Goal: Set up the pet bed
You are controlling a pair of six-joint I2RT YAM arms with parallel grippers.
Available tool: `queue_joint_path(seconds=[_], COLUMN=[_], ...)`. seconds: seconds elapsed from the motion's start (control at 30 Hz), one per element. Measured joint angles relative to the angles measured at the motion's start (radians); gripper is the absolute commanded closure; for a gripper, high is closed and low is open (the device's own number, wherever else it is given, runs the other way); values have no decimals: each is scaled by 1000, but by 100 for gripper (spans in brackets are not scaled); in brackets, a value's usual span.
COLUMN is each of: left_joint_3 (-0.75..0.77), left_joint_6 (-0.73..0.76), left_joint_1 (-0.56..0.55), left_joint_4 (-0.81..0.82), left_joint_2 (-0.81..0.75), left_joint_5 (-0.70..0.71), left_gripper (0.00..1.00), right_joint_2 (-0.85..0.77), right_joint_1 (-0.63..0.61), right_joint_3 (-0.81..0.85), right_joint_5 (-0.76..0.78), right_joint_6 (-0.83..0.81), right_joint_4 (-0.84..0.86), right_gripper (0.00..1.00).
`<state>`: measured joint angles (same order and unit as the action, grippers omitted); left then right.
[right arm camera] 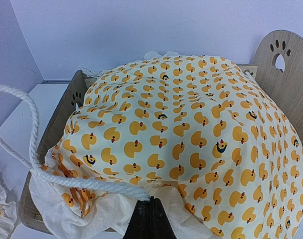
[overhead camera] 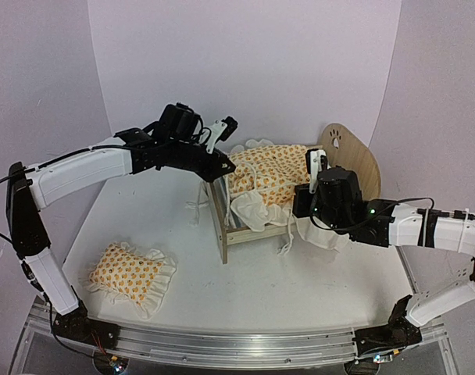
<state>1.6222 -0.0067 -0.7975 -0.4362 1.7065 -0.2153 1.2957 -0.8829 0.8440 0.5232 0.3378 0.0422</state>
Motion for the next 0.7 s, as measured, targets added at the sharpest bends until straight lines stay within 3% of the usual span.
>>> queue_joint_path(seconds=[0.3,0.7], left_joint_3=[-88,-253], left_joint_6=[-9,-99], left_joint_1=[0,0], left_joint_4=[-9,1], left_joint_2=[-54,-48], left_joint_5=[27,7], left_gripper=[100,97], right_joint_2=[0,2], right_joint_1=[1,1], right_joint_3=[-8,-107], right_joint_5=[-34,-217], right_joint_6=[11,41], right_joint_4=[0,91], right_gripper=[100,100])
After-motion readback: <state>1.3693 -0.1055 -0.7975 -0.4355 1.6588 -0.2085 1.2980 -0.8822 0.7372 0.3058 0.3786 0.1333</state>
